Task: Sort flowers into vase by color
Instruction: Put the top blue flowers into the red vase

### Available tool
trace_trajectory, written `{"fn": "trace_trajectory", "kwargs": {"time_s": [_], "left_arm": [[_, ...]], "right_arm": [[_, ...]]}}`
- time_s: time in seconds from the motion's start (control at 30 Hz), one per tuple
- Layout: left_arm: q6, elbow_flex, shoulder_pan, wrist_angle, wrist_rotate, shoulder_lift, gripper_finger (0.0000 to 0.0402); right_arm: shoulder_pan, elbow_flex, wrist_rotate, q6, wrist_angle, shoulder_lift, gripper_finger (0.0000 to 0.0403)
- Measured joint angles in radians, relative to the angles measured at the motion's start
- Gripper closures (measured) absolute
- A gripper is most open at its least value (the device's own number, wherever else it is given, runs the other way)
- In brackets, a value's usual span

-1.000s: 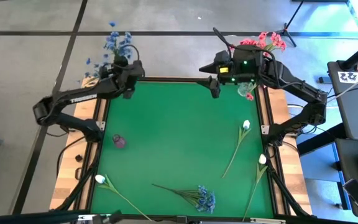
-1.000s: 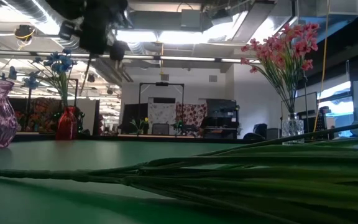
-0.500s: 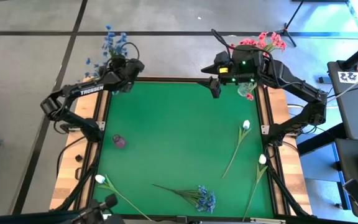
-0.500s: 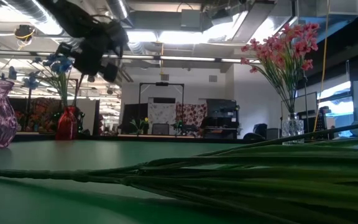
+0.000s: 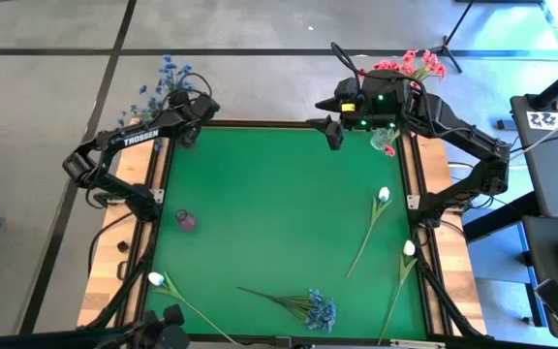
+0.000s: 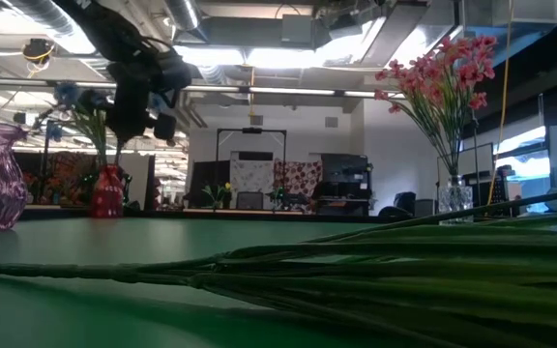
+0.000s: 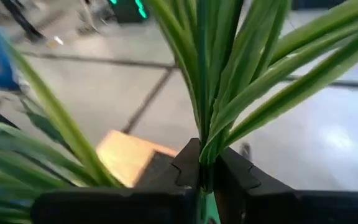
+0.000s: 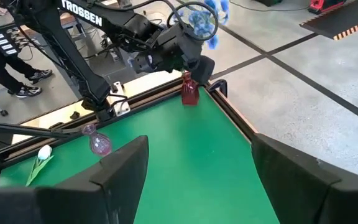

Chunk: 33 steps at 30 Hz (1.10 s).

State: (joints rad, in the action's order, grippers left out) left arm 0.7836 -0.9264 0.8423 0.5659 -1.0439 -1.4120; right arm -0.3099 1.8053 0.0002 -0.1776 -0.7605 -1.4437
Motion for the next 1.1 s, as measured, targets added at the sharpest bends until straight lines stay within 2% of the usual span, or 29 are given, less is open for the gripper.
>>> {"fn": "trace_trajectory", "kwargs": {"time_s": [0.1,0.27,0.53,0.9,1.1], "left_arm": [[-0.006,0.000,0.019,0.000,0.081,0.000,0.0350],[-0.032,0.000,0.024,0.002,0.125,0.001,0.0296],[-0.035,0.000,0.012,0.034,0.280,0.064,0.0231],[-0.034,-0.001,0.001,0.099,0.514,0.223,0.0215],[-0.035,-0.001,0.001,0.100,0.541,0.293,0.0215]], "right_arm": [[0.001,0.000,0.000,0.000,-0.006,0.000,0.0118],[0.001,0.000,-0.009,0.000,-0.027,0.000,0.0118],[0.002,0.000,-0.010,0.000,-0.026,0.000,0.0118],[0.002,0.000,-0.009,0.000,-0.026,0.000,0.0118],[0.002,0.000,-0.009,0.000,-0.027,0.000,0.0118]]}}
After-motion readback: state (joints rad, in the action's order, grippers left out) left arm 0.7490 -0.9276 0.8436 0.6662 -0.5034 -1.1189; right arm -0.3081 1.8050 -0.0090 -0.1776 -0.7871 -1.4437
